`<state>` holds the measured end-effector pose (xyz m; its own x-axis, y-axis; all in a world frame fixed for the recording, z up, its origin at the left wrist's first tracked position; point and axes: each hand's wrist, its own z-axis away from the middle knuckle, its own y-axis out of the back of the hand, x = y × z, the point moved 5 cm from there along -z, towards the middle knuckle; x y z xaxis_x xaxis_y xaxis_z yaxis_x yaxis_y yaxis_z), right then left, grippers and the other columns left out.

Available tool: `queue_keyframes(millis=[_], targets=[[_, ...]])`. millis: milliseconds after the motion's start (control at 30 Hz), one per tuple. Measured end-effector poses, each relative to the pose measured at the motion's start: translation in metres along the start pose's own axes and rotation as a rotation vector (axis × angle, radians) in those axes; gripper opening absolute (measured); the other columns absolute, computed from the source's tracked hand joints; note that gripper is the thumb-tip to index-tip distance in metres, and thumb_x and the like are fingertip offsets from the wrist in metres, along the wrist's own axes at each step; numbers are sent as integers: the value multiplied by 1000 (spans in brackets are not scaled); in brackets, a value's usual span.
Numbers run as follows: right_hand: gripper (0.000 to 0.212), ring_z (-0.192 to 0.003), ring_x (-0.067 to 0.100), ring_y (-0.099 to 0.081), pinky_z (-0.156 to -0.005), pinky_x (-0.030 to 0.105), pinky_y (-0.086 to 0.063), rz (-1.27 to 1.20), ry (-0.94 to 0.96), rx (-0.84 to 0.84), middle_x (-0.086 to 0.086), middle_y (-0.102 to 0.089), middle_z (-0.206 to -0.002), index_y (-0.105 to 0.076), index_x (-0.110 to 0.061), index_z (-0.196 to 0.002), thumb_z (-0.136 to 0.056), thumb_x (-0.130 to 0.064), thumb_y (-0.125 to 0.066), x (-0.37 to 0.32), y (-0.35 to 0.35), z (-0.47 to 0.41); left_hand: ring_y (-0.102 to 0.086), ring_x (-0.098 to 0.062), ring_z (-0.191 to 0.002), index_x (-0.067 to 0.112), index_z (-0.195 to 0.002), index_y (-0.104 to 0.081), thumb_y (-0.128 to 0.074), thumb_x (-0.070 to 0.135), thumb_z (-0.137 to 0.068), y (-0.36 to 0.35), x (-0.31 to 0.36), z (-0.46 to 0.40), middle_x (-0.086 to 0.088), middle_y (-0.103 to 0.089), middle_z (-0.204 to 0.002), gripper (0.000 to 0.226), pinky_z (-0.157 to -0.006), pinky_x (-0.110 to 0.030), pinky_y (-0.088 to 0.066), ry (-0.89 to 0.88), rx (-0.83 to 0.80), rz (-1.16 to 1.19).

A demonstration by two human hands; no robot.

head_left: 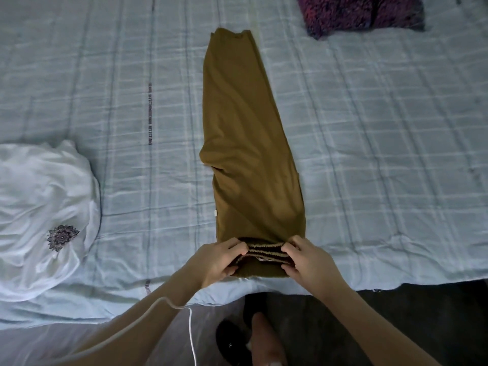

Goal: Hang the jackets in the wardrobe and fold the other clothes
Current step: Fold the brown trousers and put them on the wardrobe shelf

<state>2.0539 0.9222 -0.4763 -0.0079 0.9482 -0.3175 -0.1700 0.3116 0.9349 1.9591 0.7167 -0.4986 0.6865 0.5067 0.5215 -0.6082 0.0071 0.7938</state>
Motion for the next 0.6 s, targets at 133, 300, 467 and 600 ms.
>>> queue_keyframes(millis=[133,300,467,600], targets=[[22,-59,13,-57,-36,23,-40,97,-33,-51,-7,-54,-70,-66,-24,-73,-61,-29,-84,-3,3,3,-58,-14,-76,33,-125,-39,-55,20,-89,10,5,3,12,-54,-112,41,-64,-30,-51,72,71,14],[12,-59,13,-55,-34,26,-39,139,30,29,-6,-53,-73,-64,-22,-70,-70,-28,-74,-19,55,8,-62,-26,-89,51,-97,-53,-44,49,-93,47,21,4,3,-64,-96,10,-79,-30,-48,68,91,-39],[14,-55,8,-52,-35,20,-28,217,36,135,-9,-53,-69,-65,-24,-68,-70,-30,-77,-39,147,8,-48,-8,-61,32,-115,-52,-69,2,-70,142,69,38,9,-55,-87,57,-44,-27,-46,-142,214,-225],[19,-55,8,-53,-36,17,-20,257,26,220,-11,-52,-68,-65,-26,-68,-80,-37,-55,-67,221,8,-56,-14,-77,32,-124,-47,-61,-2,-78,209,93,62,4,-57,-104,59,-50,-34,-50,-155,229,-423]])
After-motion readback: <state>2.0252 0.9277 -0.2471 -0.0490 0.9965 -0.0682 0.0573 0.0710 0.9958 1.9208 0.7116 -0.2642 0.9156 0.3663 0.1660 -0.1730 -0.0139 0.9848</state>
